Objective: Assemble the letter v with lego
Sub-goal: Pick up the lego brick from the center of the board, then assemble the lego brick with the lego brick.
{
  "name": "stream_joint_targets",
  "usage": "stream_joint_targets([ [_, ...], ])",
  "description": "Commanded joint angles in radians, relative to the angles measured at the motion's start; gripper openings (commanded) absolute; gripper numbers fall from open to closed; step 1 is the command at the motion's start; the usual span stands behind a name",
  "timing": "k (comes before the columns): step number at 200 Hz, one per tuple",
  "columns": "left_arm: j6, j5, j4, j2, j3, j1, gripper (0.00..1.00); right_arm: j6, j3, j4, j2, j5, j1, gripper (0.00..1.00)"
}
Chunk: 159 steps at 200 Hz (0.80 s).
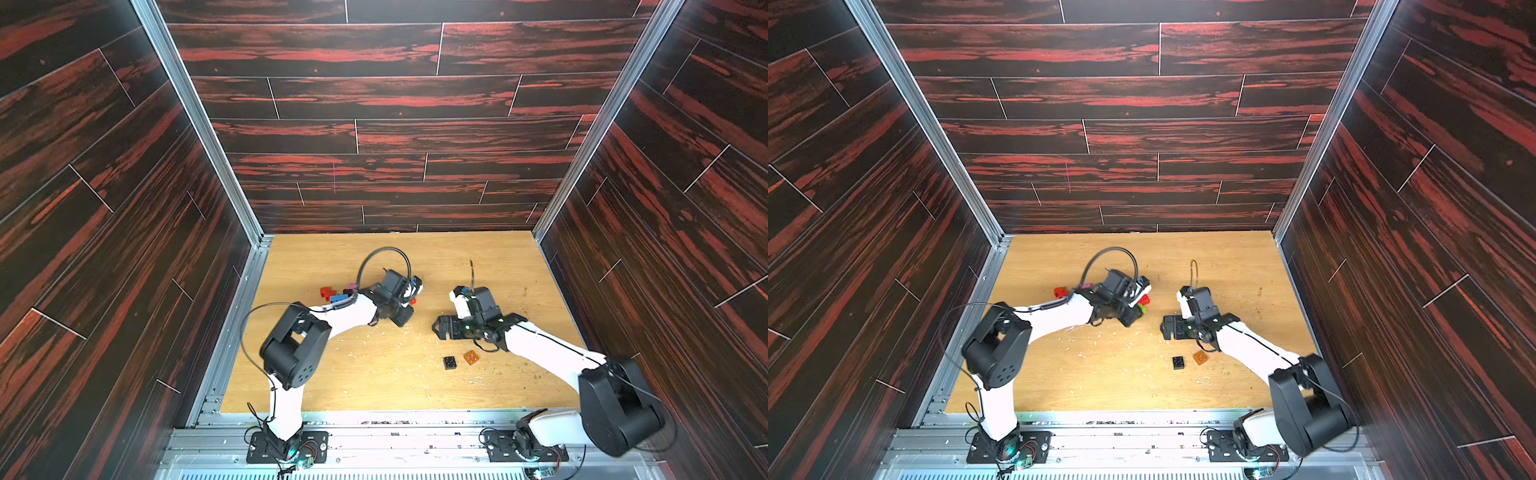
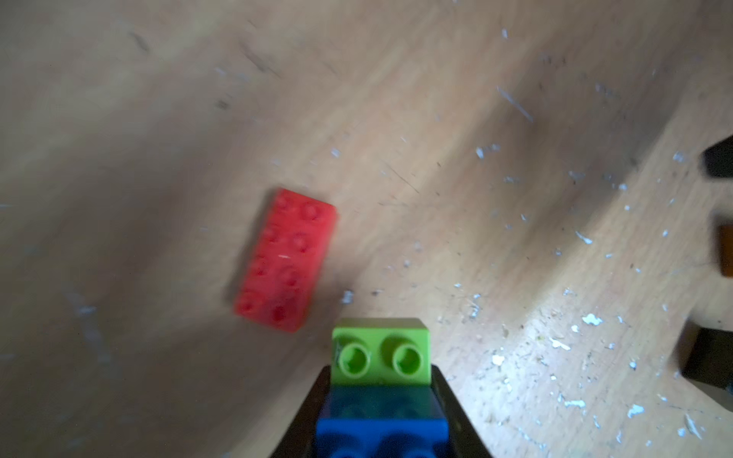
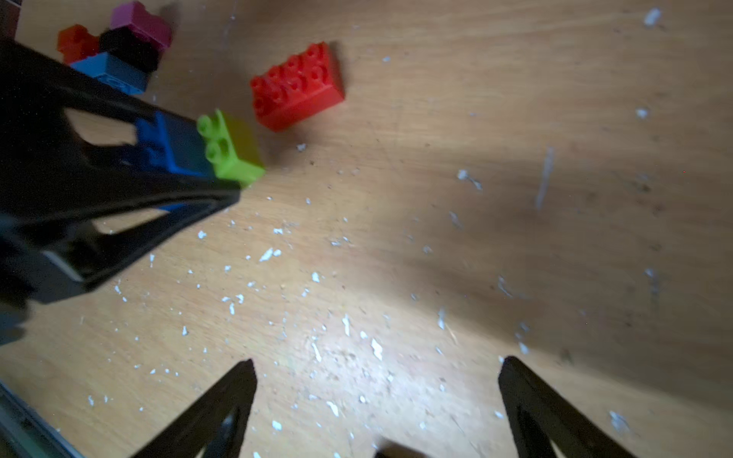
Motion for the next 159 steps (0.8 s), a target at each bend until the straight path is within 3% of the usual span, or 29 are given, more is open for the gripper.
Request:
stream_joint_targets([
  [1, 0.044, 0.004, -0.041, -0.054, 0.003, 0.035, 0.3, -0.017, 0.034, 0.008, 0.046, 0.018, 0.026, 0.98],
  [46, 0.101, 0.028, -0.054, -0.005, 0.032, 0.1, 0.31, -0.021, 0.064, 0.029, 0.087, 0.018, 0.039, 0.98],
  [159, 0.185, 0.083, -0.193, 0.183, 0.24, 0.114, 0.31, -0.023, 0.065, 0.04, 0.117, 0.019, 0.045, 0.98],
])
